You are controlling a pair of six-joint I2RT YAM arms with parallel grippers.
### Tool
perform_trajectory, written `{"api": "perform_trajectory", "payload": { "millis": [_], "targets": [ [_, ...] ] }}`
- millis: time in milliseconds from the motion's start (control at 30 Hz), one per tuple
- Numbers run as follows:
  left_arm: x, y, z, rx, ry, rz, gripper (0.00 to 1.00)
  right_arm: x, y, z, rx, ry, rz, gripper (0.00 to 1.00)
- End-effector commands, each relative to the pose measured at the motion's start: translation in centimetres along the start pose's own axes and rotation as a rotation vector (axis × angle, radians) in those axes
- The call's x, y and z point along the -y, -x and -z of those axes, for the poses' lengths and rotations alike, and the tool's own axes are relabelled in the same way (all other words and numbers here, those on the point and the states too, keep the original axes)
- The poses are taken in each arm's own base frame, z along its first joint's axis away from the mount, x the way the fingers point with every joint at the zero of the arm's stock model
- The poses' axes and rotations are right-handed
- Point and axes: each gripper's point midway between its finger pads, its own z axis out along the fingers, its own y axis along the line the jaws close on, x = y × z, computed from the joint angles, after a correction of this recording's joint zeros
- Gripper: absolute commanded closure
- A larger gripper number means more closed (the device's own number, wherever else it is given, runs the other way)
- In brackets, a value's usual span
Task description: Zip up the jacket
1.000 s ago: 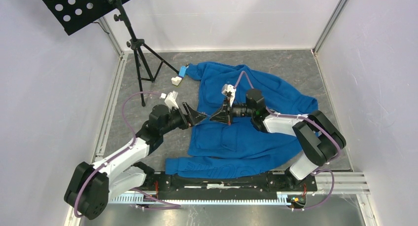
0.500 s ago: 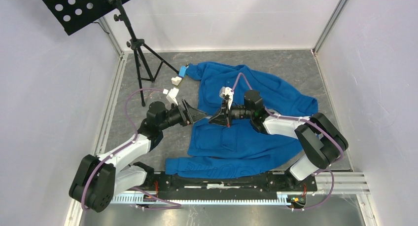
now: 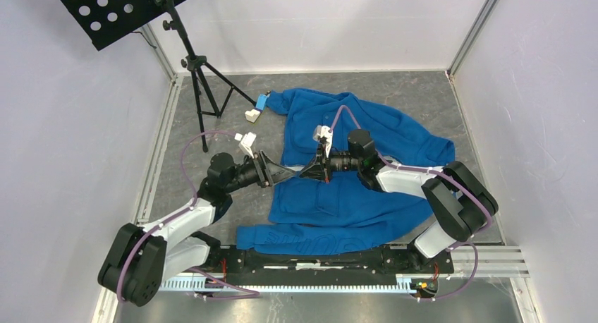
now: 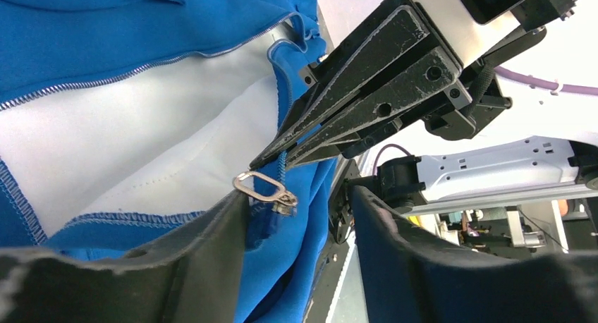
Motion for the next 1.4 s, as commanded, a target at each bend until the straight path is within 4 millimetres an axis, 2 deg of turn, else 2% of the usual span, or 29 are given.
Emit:
{"api": "perform_trajectory", "payload": {
  "millis": [0,133,233,467,700,867,900,933,967,1033,1167,1200,1367],
  "targets": [
    [0.9,0.8,0.2,0.046,-0.031,-0.035,0.31,0.2,2.1,-0.4,0.037,-0.006,0.06,1.0],
    [0.1,0.9,0.5,0.076,0.006,-0.055,0.26,0.3,2.1,-0.4,0.036,-0.015,0.057,1.0],
    [-0.8,0.9,0.9,0.111,0.042,-0.059,0.26,0.3,1.9,-0.4,0.033,-0.012,0.052,1.0],
    [-1.4,0.5,0.9,0.109,0.047,-0.039,0.48,0.3,2.0,-0.4,0.036,-0.013,0.053,1.0],
    [-0.5,0.6,0.8,0.13,-0.02,-0.046,0.6,0.3,1.9,-0.4,0.034,-0.013,0.051,1.0],
    [-0.9,0.6,0.8,0.131,-0.025,-0.151,0.82,0.5,2.1,-0.3,0.042,-0.035,0.039,1.0],
    [-1.2,0.7,0.8,0.134,-0.011,-0.189,0.86,0.8,2.2,-0.3,0.042,-0.049,0.026,0.96],
    [-1.6,0.7,0.7,0.133,0.007,-0.213,0.91,1.2,2.3,-0.3,0.038,-0.077,0.002,0.86],
    [-2.4,0.7,0.8,0.132,0.043,-0.242,0.96,1.7,2.2,-0.3,0.029,-0.114,-0.034,0.74],
    [-3.9,0.7,1.0,0.123,0.115,-0.289,0.98,3.1,2.1,-0.1,0.001,-0.214,-0.194,0.49],
    [-6.1,-0.4,1.7,0.079,0.208,-0.364,0.98,1.9,3.0,-0.5,0.058,-0.196,-0.466,0.22],
    [-6.4,-0.6,1.9,0.077,0.221,-0.376,0.98,1.5,3.3,-0.8,0.05,-0.166,-0.493,0.21],
    [-6.2,-1.0,2.0,0.101,0.216,-0.481,0.98,2.4,2.8,-2.1,-0.008,-0.182,-0.598,0.2]
  ]
}}
